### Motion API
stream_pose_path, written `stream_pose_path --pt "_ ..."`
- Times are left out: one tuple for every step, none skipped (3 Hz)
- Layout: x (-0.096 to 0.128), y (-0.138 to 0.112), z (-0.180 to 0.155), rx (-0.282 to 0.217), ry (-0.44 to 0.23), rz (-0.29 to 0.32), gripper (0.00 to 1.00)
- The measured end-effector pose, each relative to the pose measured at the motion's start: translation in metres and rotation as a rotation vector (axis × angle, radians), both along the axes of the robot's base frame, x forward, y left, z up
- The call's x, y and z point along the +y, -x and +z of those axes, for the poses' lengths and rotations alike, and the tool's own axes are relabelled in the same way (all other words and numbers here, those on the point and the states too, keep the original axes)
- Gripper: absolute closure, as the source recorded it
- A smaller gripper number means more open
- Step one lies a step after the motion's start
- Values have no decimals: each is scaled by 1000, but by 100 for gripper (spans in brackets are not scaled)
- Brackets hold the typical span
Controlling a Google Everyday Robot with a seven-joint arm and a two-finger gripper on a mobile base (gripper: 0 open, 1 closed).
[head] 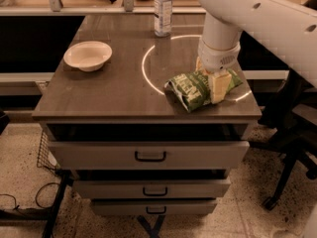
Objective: Place green jalapeno chip bag into paper bowl
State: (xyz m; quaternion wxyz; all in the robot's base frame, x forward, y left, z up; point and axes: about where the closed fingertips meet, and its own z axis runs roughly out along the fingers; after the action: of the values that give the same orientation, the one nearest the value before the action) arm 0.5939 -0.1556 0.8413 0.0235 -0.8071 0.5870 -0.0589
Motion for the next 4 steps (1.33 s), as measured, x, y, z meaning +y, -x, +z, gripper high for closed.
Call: stream_pose_path --pt "1 -2 -1 -4 -2 1 65" --pt "1 -3 -2 -8 -4 2 88" --pt "1 -3 -2 -8 -4 2 100" --pt "4 -8 4 -9 -17 11 100"
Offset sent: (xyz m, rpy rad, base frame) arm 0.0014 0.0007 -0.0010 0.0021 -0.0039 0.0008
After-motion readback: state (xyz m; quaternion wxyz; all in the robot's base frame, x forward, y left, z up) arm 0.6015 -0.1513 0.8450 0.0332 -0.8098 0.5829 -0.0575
